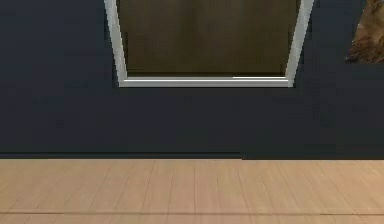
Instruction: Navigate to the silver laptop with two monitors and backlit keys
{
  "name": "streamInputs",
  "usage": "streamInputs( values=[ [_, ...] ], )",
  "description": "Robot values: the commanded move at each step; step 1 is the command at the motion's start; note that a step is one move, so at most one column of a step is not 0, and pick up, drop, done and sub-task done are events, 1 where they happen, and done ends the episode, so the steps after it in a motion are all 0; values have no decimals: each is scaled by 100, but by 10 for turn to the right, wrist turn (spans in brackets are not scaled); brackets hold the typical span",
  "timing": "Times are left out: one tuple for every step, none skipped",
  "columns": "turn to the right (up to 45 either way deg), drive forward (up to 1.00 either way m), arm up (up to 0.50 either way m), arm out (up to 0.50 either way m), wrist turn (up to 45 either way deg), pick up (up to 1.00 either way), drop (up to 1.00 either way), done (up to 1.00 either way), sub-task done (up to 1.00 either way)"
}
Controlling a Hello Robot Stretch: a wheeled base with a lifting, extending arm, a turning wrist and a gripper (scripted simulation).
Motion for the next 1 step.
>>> streamInputs(
  values=[
    [450, 0, 0, 0, 0, 0, 0, 0, 0]
  ],
)
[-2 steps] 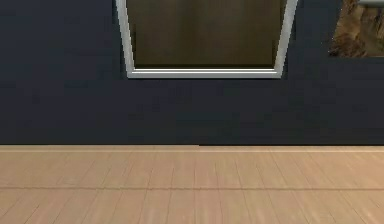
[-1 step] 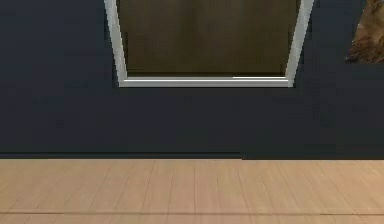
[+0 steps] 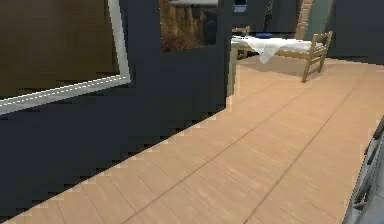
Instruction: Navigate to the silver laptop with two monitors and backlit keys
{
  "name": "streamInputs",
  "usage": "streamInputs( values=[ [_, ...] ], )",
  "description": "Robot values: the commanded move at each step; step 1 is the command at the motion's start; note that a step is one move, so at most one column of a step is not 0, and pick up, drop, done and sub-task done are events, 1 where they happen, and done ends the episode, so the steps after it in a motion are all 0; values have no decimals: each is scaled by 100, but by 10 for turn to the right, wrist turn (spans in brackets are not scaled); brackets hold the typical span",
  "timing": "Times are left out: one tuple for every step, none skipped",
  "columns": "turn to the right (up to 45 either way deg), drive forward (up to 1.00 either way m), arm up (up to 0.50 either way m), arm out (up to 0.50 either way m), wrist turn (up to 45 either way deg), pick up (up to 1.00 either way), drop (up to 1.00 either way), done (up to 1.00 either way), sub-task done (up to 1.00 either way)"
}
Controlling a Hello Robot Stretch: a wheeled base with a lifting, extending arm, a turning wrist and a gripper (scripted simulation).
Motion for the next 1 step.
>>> streamInputs(
  values=[
    [240, 0, 0, 0, 0, 0, 0, 0, 0]
  ],
)
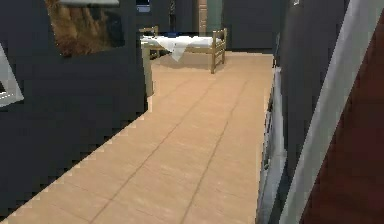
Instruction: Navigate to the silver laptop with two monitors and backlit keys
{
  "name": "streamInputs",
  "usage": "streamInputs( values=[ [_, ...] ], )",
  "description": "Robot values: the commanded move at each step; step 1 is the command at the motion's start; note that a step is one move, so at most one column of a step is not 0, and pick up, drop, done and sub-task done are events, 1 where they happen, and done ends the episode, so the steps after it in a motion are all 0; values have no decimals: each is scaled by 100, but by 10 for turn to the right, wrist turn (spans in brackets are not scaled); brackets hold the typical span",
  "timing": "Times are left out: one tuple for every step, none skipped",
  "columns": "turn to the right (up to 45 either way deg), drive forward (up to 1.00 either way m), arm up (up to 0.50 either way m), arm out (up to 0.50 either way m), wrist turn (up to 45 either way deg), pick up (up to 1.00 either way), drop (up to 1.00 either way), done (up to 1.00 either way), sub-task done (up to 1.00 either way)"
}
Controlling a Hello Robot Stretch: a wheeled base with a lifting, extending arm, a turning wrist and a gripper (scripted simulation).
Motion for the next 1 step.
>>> streamInputs(
  values=[
    [0, 80, 0, 0, 0, 0, 0, 0, 0]
  ],
)
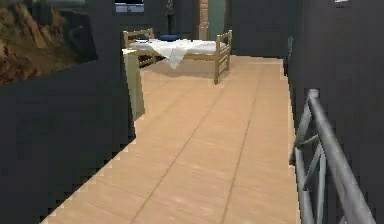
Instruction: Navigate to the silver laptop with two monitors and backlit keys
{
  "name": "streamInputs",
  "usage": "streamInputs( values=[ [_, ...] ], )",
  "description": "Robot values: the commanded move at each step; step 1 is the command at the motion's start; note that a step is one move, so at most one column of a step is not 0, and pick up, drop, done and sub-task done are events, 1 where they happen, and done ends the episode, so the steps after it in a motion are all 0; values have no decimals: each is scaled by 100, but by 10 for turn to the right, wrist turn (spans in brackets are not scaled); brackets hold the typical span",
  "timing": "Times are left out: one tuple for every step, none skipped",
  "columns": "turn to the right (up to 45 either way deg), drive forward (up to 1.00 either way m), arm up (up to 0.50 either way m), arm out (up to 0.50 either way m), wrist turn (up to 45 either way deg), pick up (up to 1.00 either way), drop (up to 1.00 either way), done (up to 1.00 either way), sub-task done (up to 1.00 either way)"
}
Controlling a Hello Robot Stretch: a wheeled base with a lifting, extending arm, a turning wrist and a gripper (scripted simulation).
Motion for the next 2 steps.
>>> streamInputs(
  values=[
    [0, 100, 0, 0, 0, 0, 0, 0, 0],
    [0, 100, 0, 0, 0, 0, 0, 0, 0]
  ],
)
